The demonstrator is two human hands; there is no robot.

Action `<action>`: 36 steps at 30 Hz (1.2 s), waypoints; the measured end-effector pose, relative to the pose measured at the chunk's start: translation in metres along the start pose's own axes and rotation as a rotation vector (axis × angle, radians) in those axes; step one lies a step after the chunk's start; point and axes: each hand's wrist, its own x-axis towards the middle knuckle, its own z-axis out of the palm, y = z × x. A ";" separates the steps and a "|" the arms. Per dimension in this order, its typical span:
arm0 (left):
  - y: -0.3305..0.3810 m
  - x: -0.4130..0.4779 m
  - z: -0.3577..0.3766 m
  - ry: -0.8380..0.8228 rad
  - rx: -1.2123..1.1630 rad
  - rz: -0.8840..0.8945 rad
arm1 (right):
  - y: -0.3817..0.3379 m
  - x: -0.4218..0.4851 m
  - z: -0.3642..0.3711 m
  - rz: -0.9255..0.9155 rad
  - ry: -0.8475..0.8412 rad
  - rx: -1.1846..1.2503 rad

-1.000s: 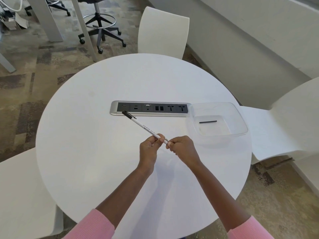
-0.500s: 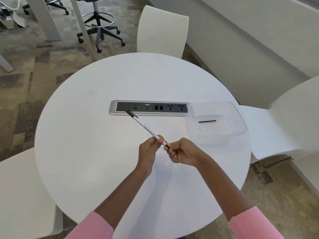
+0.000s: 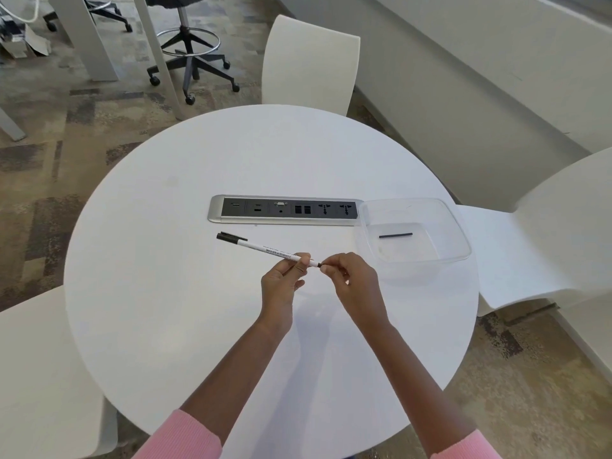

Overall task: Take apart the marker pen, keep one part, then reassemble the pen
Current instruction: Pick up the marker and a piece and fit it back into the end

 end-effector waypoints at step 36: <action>-0.006 -0.002 0.003 -0.031 -0.012 0.046 | -0.023 0.013 -0.008 0.313 -0.151 0.111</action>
